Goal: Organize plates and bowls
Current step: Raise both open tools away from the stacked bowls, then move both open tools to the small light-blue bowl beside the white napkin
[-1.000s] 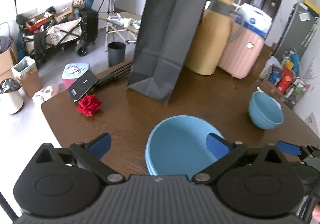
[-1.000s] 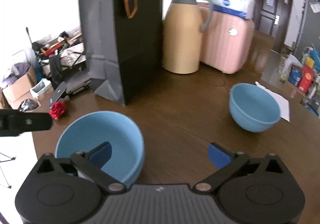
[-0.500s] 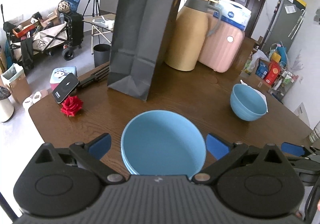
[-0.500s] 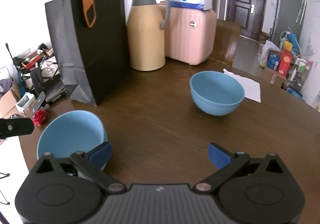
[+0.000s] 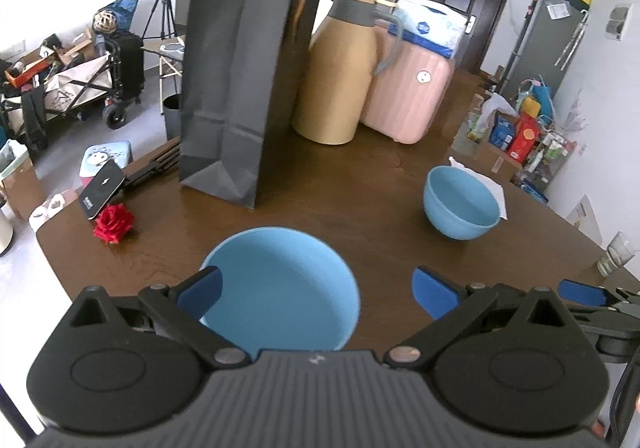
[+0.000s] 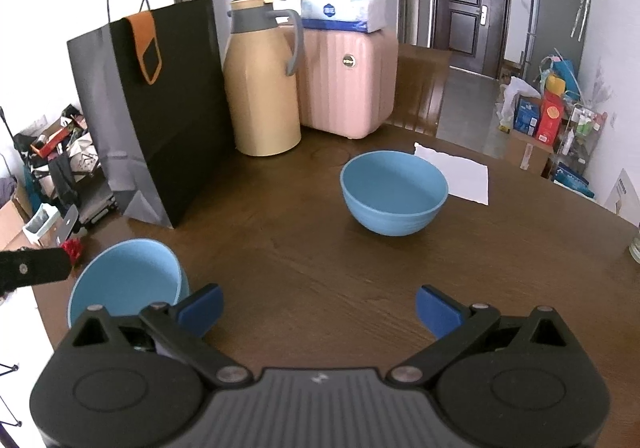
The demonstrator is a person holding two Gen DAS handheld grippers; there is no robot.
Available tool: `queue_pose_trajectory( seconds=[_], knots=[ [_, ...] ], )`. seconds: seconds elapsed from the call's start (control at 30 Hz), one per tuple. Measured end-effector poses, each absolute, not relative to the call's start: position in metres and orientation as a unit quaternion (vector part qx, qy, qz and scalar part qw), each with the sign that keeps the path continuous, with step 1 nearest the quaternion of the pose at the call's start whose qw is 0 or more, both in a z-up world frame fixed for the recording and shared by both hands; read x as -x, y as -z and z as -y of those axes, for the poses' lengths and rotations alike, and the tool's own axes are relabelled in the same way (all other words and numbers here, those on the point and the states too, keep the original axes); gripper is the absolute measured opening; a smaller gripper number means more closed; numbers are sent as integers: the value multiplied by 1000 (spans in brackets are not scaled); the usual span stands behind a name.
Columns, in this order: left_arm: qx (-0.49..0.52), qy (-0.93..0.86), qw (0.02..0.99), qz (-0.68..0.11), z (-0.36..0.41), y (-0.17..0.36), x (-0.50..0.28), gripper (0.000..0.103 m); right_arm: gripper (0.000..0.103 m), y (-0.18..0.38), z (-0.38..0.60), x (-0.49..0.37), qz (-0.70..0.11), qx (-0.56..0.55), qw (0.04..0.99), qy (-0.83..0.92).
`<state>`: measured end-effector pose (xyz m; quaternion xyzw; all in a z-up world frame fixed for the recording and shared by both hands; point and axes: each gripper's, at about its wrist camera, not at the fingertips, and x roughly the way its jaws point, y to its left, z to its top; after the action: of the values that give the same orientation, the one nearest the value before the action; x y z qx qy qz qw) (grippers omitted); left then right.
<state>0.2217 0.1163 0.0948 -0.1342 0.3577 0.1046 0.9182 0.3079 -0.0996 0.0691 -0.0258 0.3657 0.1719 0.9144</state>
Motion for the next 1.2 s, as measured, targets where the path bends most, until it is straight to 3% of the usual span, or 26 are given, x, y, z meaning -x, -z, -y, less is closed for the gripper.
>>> queue_pose_trajectory(
  seconds=[0.8, 1.2],
  knots=[
    [138, -64, 911, -382, -75, -145, -311, 103, 103, -98, 141, -394, -421, -50, 895, -140],
    [138, -70, 903, -402, -58, -140, -380, 103, 103, -92, 157, -461, -452, -73, 882, -111]
  ],
)
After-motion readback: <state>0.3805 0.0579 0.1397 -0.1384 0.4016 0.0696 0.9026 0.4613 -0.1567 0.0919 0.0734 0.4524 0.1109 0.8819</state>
